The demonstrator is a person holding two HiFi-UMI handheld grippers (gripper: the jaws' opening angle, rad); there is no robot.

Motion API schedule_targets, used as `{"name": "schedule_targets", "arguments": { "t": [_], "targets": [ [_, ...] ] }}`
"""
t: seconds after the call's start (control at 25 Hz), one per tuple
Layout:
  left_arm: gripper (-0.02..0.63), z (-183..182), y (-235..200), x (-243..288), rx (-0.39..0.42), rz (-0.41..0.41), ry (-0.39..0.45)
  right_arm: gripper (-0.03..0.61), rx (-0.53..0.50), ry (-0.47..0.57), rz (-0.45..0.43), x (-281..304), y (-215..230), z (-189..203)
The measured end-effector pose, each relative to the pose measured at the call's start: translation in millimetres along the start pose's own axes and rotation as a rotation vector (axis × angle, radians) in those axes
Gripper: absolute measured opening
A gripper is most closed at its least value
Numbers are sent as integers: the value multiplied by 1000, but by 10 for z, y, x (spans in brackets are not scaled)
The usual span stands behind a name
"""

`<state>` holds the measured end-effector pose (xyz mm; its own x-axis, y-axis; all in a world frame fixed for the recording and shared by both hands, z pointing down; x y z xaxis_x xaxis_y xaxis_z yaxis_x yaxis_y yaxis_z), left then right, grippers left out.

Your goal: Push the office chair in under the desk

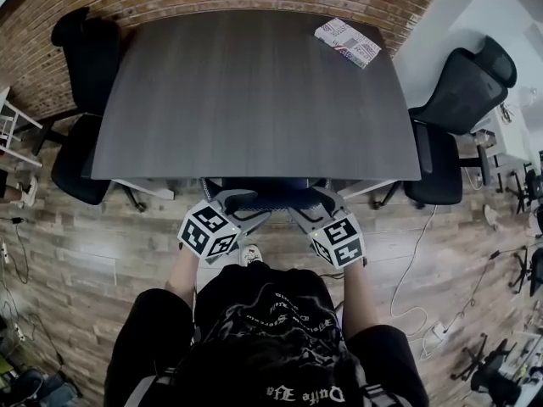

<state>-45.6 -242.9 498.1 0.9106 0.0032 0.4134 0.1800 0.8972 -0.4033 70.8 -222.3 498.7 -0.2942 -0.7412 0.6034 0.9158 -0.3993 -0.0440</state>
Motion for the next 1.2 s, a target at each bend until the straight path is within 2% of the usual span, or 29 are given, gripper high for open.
{"name": "schedule_targets", "arguments": {
  "t": [0.08, 0.32, 0.56, 0.76, 1.04, 1.2],
  "targets": [
    [224, -80, 29, -52, -18, -54, 87, 270, 29, 59, 31, -100, 24, -69],
    [215, -275, 106, -313, -28, -280, 298, 270, 99, 217, 117, -419, 87, -248],
    [215, -490, 293, -495, -21, -350, 448, 268, 153, 317, 173, -688, 125, -360],
    [184, -468, 464, -465, 63, -373, 447, 268, 221, 394, 222, -932, 90, -369],
    [179, -521, 636, -354, 94, -347, 455, 268, 191, 410, 238, -1149, 96, -356],
    [107, -583, 668, -365, 114, -371, 464, 236, 170, 398, 224, -1139, 67, -359]
  ]
}}
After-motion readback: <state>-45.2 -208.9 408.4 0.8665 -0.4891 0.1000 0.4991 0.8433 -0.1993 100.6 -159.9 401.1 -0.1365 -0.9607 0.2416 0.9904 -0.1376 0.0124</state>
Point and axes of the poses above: the fingertips, and each gripper's own axes: x forward along the fingers, y to its right, z out of its underside, the point moved 3 cm from there along -x, backward along the fingers, and after that the axes turned 8 degrees about z, right-handed, at the moved point
